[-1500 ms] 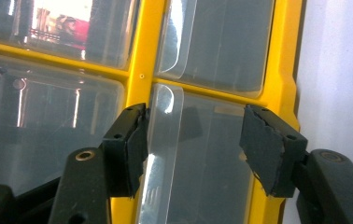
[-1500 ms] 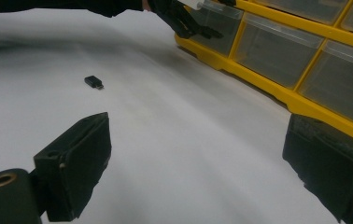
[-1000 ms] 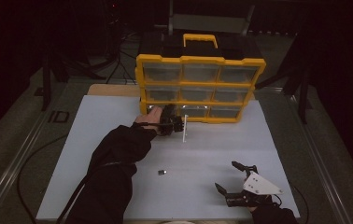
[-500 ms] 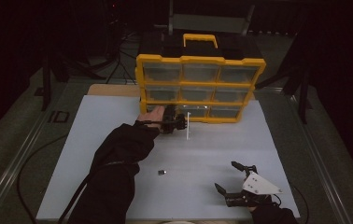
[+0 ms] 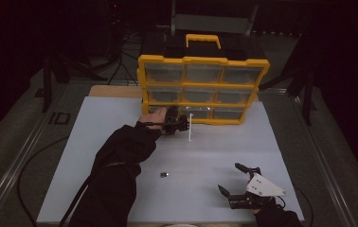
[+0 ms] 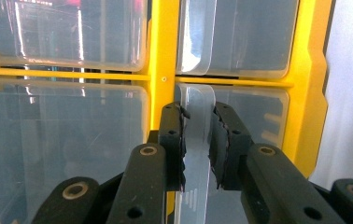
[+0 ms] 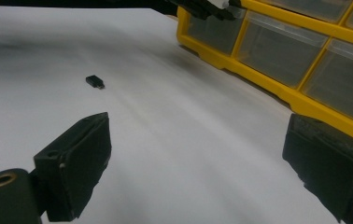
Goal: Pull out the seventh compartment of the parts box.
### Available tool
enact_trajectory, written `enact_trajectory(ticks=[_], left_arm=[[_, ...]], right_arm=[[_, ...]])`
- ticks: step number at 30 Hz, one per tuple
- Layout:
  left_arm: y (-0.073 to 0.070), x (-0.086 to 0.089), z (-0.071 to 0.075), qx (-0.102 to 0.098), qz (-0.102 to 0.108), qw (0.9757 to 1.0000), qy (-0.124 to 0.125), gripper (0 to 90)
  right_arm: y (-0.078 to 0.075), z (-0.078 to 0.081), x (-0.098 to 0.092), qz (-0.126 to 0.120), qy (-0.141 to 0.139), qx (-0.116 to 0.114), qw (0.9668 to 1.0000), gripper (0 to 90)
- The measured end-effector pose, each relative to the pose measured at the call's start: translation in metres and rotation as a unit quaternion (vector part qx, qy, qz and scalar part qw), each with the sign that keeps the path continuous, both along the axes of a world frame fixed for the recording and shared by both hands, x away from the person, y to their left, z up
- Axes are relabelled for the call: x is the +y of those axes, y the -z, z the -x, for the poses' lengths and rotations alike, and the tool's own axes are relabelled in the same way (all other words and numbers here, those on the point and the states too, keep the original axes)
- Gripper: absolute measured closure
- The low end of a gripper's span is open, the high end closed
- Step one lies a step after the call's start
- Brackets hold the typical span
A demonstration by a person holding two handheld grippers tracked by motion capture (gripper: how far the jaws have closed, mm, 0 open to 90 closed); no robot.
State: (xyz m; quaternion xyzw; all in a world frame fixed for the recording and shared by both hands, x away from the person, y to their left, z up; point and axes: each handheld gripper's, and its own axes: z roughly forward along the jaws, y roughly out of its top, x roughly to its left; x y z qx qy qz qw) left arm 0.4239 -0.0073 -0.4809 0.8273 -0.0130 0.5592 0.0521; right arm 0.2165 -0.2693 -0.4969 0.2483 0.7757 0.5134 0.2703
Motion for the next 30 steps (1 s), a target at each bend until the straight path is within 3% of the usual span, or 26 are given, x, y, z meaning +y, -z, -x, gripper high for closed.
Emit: enact_trajectory(ticks=[9,15,17,19,30], left_arm=[[0.003,-0.0016,0.0021,-0.016,-0.013,0.9998,-0.006,77.1],[0.0014,-0.001,0.0028,-0.015,-0.015,0.9997,-0.008,77.3],[0.0028,-0.0015,0.0036,-0.024,-0.017,0.9996,-0.007,77.3],[0.0046,-0.0037,0.0062,-0.038,-0.037,0.9986,-0.007,77.6],[0.0,-0.0024,0.0061,-0.016,-0.035,0.9993,-0.001,77.3]], right_arm=[[-0.0001,-0.0003,-0.0012,-0.001,0.001,0.0,1.0,7.9],[-0.0004,0.0002,-0.001,-0.002,0.001,0.0,1.0,7.9],[-0.0004,-0.0001,-0.0015,-0.002,0.0,-0.002,1.0,7.9],[-0.0002,-0.0004,-0.0019,-0.002,0.001,-0.002,1.0,7.9],[-0.0004,-0.0006,-0.0016,-0.003,0.001,-0.001,1.0,7.9]])
